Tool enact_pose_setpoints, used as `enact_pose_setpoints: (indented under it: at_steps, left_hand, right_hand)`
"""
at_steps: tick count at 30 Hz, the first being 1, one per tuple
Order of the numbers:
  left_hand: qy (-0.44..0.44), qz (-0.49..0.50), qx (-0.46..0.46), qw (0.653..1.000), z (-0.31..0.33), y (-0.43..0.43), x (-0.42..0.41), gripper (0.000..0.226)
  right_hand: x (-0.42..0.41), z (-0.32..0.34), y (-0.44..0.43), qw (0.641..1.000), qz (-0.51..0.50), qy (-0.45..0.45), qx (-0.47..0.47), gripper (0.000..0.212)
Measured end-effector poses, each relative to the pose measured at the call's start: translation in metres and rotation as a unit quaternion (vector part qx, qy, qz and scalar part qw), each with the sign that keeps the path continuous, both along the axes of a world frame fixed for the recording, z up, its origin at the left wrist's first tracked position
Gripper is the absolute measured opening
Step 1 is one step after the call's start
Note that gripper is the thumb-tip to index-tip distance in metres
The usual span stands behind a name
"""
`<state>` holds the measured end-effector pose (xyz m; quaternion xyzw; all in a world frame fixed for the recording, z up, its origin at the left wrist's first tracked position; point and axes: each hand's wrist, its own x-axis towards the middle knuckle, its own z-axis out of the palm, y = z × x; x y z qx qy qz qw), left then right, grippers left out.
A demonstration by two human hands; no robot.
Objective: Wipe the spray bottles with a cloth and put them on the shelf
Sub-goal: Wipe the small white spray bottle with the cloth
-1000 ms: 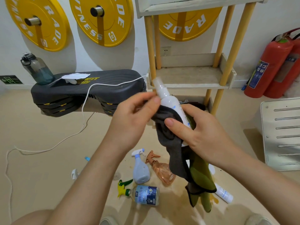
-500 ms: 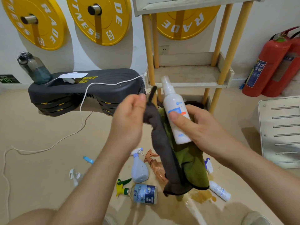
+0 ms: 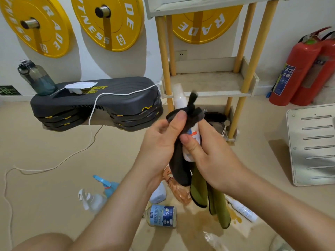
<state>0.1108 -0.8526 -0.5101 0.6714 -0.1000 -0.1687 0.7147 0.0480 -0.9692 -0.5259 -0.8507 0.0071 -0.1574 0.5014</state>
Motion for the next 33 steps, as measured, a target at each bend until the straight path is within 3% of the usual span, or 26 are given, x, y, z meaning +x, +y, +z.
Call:
enact_pose_setpoints:
  at_steps: [4, 7, 9, 13, 17, 20, 23, 25, 28, 33]
  left_hand:
    - [0.015, -0.039, 0.039, 0.998, 0.002, 0.005, 0.009, 0.058]
    - [-0.039, -0.063, 0.019, 0.997, 0.003, 0.007, 0.006, 0.031]
    - [-0.081, -0.029, 0.017, 0.996, 0.002, 0.003, 0.0, 0.027]
    - [-0.086, 0.117, -0.041, 0.989, -0.003, -0.003, 0.005, 0.018]
    - [-0.022, 0.148, -0.115, 0.982, 0.001, -0.007, 0.005, 0.006]
    - [0.014, 0.162, -0.17, 0.972, 0.002, -0.008, 0.011, 0.013]
    - [-0.027, 0.154, -0.154, 0.976, -0.006, -0.009, 0.013, 0.027]
    - [-0.074, 0.143, -0.114, 0.98, -0.012, -0.012, 0.008, 0.034]
    - [-0.078, 0.146, -0.103, 0.981, -0.021, -0.014, 0.008, 0.022]
    - [-0.068, 0.102, -0.122, 0.985, -0.036, -0.026, -0.007, 0.045]
  right_hand:
    - [-0.004, 0.009, 0.0, 0.984, 0.017, 0.092, -0.153, 0.056]
    - [-0.006, 0.01, 0.001, 0.96, 0.053, 0.111, -0.25, 0.056]
    - [-0.007, 0.008, 0.0, 0.969, 0.051, 0.104, -0.218, 0.057]
    - [-0.003, 0.004, -0.002, 0.995, 0.04, 0.095, -0.004, 0.086]
    - [0.001, -0.005, -0.005, 0.982, 0.111, 0.154, 0.005, 0.054]
    - [0.002, -0.005, -0.004, 0.986, 0.073, 0.147, 0.015, 0.031]
    - [0.003, -0.004, -0.003, 0.986, 0.035, 0.127, 0.1, 0.014]
    - [0.002, -0.003, -0.004, 0.984, 0.007, 0.126, 0.123, 0.02]
    - [0.002, -0.001, -0.006, 0.989, -0.011, 0.118, 0.091, 0.04]
    - [-0.001, -0.001, -0.003, 0.994, -0.032, 0.096, 0.039, 0.063]
